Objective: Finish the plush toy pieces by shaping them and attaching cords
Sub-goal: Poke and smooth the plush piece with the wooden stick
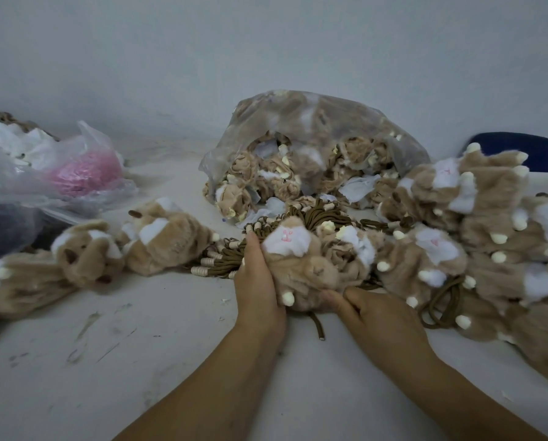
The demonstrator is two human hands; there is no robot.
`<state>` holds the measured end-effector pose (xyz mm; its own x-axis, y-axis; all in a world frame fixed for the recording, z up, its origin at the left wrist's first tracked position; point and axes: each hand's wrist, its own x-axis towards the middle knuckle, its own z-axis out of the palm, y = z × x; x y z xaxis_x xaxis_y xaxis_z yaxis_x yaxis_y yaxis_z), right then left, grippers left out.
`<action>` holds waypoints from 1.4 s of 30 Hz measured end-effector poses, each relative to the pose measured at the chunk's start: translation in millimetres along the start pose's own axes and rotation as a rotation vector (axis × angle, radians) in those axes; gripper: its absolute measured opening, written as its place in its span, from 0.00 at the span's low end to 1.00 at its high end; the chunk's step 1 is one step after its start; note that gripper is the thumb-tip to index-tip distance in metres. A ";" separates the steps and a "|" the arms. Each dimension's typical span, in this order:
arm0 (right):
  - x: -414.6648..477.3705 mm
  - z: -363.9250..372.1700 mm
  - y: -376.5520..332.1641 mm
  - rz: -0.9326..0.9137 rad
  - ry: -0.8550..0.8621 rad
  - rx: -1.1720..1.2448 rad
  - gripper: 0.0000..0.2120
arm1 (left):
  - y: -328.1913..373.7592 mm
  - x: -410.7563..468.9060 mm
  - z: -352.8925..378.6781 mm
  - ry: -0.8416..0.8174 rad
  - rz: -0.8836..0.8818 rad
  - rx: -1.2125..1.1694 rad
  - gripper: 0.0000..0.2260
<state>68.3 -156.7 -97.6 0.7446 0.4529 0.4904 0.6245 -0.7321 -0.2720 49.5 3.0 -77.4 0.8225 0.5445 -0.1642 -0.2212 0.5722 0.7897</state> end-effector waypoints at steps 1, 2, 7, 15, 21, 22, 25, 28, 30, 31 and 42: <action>0.1 1.1 -0.6 0.011 -0.006 0.021 0.25 | 0.1 0.2 -0.1 0.006 0.015 -0.006 0.24; 0.4 1.7 -1.1 0.016 -0.007 0.037 0.25 | -0.3 -0.9 0.3 0.002 0.024 -0.003 0.25; 2.6 2.6 -1.1 -0.026 0.045 0.071 0.25 | -4.7 -1.9 0.5 -0.082 -0.023 -0.012 0.22; 10.5 -7.4 16.4 -0.067 -0.043 0.020 0.29 | 1.7 -8.3 3.3 -0.209 -0.135 -0.009 0.20; 9.2 -2.2 8.0 -0.017 -0.048 0.090 0.17 | -6.2 -12.0 7.2 -0.186 -0.096 0.162 0.14; 7.5 0.3 4.0 0.004 -0.051 0.122 0.18 | -6.9 -12.1 7.8 -0.166 -0.082 0.183 0.15; 4.1 7.0 -0.1 0.030 -0.030 0.183 0.22 | -7.5 -11.2 7.2 -0.127 -0.044 0.208 0.16; 7.4 7.7 3.3 -0.012 0.013 0.146 0.27 | -7.5 -9.1 5.7 -0.115 -0.051 0.146 0.17; 9.5 5.7 7.5 -0.048 0.012 0.117 0.28 | -7.2 -7.4 4.4 -0.105 -0.077 0.087 0.17; 10.1 4.6 10.4 -0.061 0.011 0.103 0.30 | -7.3 -6.9 4.0 -0.107 -0.085 0.067 0.18; 13.8 -5.6 15.8 -0.086 -0.040 0.047 0.27 | -12.1 -13.7 7.9 -0.136 -0.070 0.239 0.15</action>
<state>87.1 -164.9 -90.4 0.6957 0.5339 0.4806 0.6964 -0.6653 -0.2690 45.1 -16.2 -80.1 0.8976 0.4126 -0.1550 -0.0451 0.4358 0.8989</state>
